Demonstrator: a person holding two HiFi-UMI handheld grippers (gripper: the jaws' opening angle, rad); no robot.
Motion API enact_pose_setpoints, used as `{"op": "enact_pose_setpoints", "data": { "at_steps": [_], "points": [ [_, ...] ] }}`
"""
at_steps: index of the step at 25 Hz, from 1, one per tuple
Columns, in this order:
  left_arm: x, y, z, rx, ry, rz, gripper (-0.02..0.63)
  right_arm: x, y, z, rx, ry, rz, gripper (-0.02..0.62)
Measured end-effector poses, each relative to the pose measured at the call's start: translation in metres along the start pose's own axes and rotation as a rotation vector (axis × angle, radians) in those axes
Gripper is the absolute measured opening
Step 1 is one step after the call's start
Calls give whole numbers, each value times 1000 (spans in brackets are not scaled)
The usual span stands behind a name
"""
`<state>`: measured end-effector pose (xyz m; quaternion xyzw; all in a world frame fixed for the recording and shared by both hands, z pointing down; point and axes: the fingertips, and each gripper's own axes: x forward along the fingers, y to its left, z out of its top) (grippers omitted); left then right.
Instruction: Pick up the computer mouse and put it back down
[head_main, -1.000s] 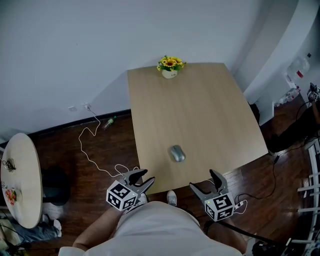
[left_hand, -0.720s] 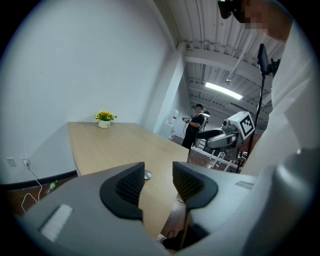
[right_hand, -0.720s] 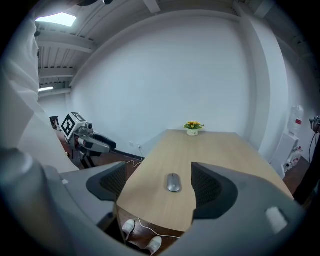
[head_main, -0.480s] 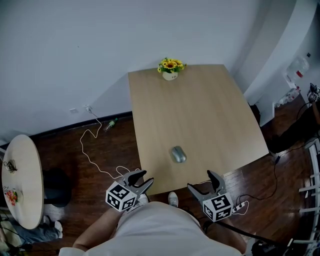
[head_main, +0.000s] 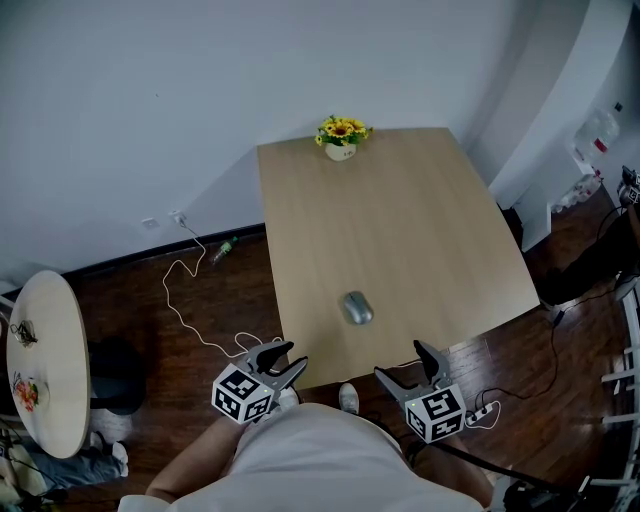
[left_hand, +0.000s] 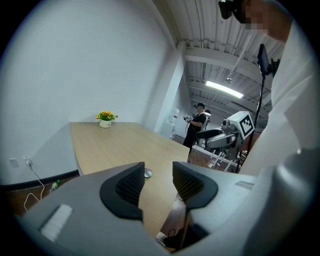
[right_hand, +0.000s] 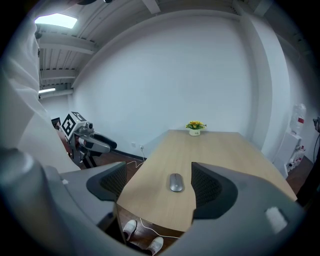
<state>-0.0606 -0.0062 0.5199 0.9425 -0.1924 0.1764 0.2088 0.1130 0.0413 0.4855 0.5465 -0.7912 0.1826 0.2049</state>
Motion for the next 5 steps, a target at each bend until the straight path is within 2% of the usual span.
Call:
{"op": "enact_pose_setpoints", "data": {
  "at_steps": [5],
  "points": [
    [8,-7,2,6,4,-1,144,-6,-10,-4,4,-1,-5,407]
  ]
}}
